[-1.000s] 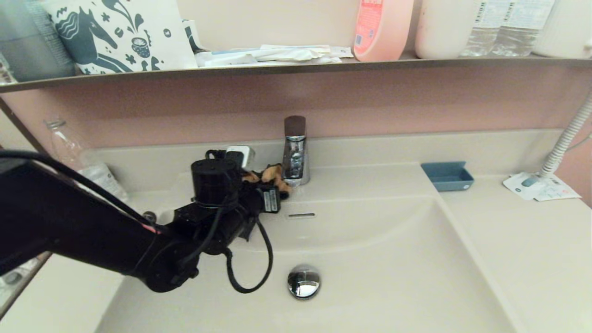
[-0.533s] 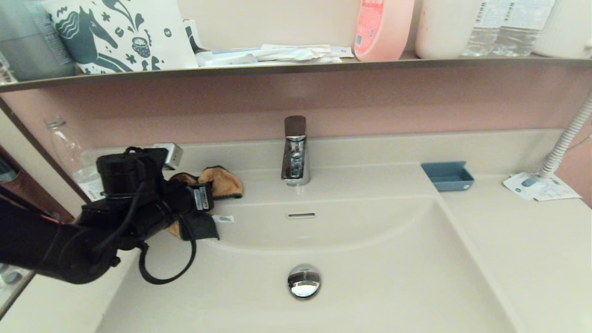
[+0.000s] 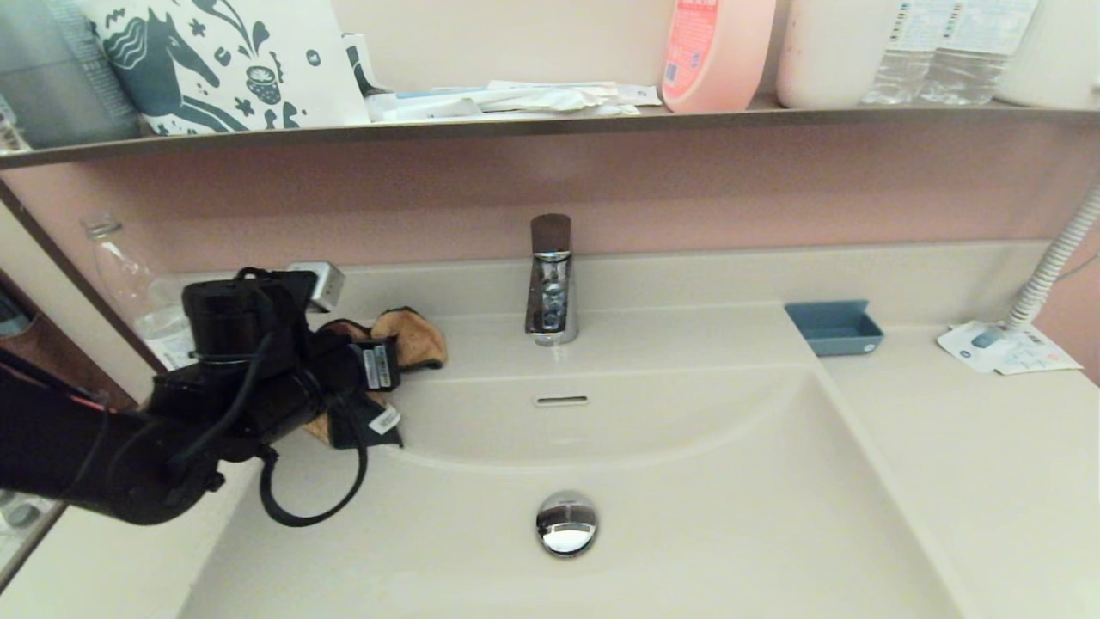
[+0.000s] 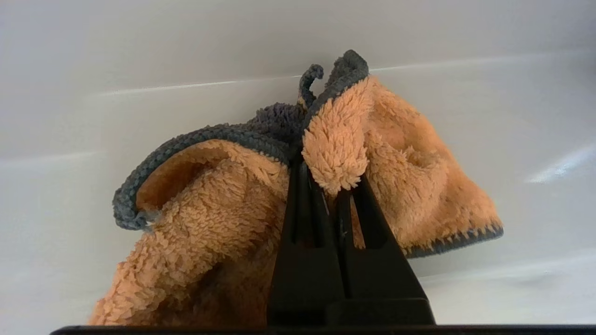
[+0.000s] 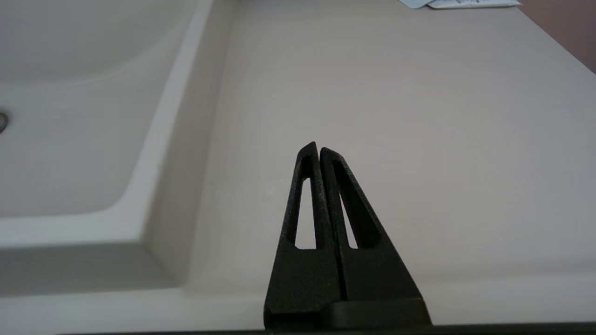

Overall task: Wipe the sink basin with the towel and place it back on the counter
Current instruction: Wipe the sink

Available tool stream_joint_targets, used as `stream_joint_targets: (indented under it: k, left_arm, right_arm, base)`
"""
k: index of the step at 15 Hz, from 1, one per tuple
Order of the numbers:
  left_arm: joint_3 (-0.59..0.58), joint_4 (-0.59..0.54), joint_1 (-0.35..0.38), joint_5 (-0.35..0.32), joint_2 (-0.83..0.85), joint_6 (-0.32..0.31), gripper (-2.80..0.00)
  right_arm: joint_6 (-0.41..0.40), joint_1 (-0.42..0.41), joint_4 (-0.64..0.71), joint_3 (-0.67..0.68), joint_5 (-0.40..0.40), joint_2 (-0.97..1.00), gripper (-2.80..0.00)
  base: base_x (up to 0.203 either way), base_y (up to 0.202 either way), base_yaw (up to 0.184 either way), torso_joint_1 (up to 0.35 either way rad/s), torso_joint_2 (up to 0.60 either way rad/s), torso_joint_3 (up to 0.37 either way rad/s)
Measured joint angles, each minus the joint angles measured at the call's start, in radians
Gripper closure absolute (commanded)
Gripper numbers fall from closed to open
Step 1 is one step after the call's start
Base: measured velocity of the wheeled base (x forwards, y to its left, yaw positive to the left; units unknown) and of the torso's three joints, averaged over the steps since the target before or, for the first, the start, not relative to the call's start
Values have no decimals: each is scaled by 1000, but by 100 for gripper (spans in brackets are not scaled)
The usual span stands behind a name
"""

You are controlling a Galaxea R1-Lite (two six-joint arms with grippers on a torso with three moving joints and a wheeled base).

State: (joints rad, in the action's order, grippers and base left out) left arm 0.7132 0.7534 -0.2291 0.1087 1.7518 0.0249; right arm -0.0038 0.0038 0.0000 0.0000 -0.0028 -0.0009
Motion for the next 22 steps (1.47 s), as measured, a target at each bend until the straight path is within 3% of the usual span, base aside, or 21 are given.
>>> stream_joint_targets:
  k: [5,9,12,16,19,22]
  left_arm:
    - [164,-31,-242,199,97,4,0]
    - [256,-100,-334,255,136,19,0]
    - [233,-99,-318,258,117,24,0]
    - [156,-135,-217,258,34,23,0]
    - [99,-266,-136,246,-122,24,0]
    - [86,-502,-48,232,-330,0,0]
  right_arm:
    - [0,0,0,0,0,0,0]
    - [0,0,0,0,0,0,0]
    - [0,0,0,0,0,0,0]
    - [0,0,0,0,-1,0,0]
    - [0,0,0,0,0,0,0]
    - [0,0,0,0,0,0,0]
  base:
    - [0,0,0,0,0,0]
    - [0,0,0,0,0,0]
    - [0,0,0,0,0,0]
    - [0,0,0,0,0,0]
    - [0,0,0,0,0,0]
    - [0,0,0,0,0,0]
